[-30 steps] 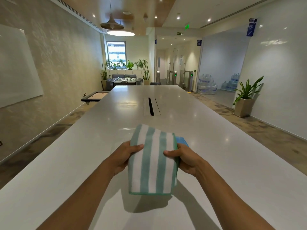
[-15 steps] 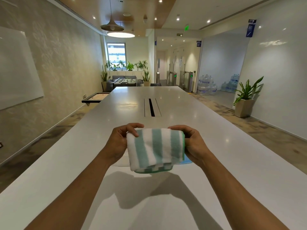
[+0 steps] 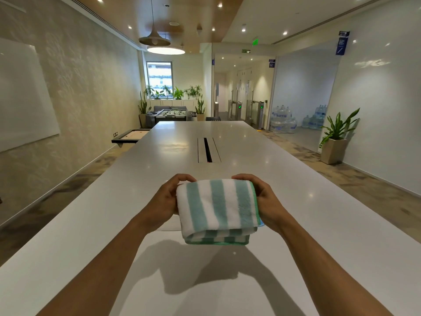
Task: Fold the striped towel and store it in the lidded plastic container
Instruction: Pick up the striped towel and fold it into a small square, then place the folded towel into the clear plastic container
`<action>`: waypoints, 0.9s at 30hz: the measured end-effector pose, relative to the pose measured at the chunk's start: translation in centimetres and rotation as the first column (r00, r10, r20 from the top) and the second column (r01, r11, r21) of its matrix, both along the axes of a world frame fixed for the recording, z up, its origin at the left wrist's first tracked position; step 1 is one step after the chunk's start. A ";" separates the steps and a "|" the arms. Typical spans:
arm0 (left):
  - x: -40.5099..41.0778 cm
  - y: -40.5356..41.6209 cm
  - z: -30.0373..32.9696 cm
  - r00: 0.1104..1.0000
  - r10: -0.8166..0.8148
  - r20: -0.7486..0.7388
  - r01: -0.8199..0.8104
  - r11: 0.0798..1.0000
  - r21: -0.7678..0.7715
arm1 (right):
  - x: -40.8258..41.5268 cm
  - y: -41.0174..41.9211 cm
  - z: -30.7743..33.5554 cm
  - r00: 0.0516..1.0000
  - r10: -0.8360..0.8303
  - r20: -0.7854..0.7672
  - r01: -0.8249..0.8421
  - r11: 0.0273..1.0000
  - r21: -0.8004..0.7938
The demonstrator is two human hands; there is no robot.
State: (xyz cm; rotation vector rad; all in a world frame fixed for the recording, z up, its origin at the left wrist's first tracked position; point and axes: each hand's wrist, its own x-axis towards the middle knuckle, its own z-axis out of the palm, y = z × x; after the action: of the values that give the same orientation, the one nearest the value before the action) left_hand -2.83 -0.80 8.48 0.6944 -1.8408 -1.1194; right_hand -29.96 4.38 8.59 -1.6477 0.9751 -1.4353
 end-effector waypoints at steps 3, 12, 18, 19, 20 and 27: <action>0.3 0.1 0.5 0.999 -0.005 -0.036 0.005 1.000 0.007 | 0.0 -0.2 0.3 1.000 0.017 0.010 -0.017 0.999 0.035; 0.4 0.0 0.7 0.986 0.040 -0.162 0.007 0.961 0.275 | 0.8 -1.1 0.3 0.994 -0.052 0.094 0.040 0.992 0.117; 2.1 -0.4 1.7 0.991 -0.124 0.042 0.103 0.937 0.334 | 1.3 -0.8 -0.1 0.999 0.015 0.050 -0.025 0.980 0.197; 2.0 -0.4 2.0 0.973 -0.138 0.187 0.079 0.952 0.294 | 1.5 -0.8 0.0 0.998 0.045 0.035 -0.051 0.978 0.203; 1.7 -0.2 2.3 0.927 -0.159 0.339 0.074 0.965 0.250 | 1.8 -0.7 0.3 0.997 0.077 0.011 -0.078 0.976 0.204; -1.6 1.7 0.3 0.895 -0.258 0.363 0.174 0.953 0.247 | 4.0 -1.2 1.4 0.958 0.237 -0.163 -0.192 0.948 0.252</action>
State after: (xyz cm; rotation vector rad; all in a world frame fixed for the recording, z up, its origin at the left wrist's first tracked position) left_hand -4.41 0.94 8.81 0.9031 -2.2019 -1.4153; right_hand -25.95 3.22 9.98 -1.6778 0.9933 -0.9907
